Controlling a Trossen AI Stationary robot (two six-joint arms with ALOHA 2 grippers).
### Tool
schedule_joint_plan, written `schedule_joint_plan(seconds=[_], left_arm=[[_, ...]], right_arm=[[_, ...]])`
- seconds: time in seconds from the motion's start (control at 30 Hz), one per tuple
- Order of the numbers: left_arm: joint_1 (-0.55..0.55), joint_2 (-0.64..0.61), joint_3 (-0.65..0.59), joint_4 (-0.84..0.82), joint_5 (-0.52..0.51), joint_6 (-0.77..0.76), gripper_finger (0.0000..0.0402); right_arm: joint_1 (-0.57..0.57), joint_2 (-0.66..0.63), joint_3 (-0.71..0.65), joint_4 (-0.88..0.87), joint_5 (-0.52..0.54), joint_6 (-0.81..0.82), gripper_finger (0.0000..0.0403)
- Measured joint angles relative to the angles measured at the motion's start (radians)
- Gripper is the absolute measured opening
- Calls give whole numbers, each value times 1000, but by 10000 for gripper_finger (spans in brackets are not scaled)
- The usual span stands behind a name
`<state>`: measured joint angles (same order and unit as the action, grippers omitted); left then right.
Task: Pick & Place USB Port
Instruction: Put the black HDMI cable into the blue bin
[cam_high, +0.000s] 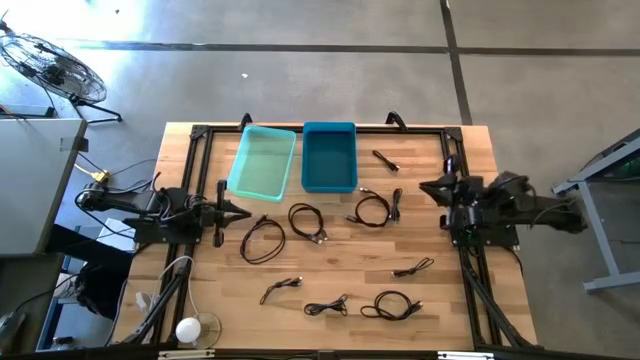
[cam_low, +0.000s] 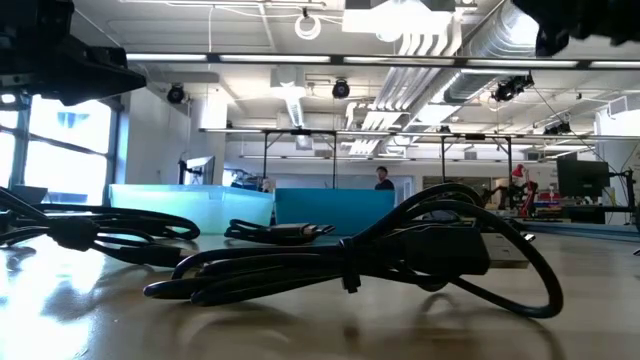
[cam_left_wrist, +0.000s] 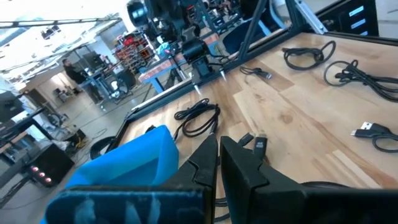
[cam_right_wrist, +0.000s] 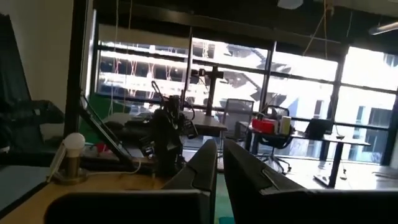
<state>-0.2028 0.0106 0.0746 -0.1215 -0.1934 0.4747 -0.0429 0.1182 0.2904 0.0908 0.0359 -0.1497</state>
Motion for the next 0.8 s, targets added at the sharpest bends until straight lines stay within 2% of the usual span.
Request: schedule_joint_plan(seconds=[0.17,0.3,0.43,0.63,0.8], left_arm=[[0,0,0,0,13,-8,17],[0,0,1,-3,30,-7,17],[0,0,2,-7,14,24,17],[0,0,2,-7,-23,79,17],[0,0,3,-16,-26,80,27]], right_arm=[[0,215,210,-175,1,-10,21],[0,426,379,-359,108,52,29],[0,633,525,-533,165,91,65],[0,874,701,-712,158,108,135],[0,1033,749,-894,130,188,164]])
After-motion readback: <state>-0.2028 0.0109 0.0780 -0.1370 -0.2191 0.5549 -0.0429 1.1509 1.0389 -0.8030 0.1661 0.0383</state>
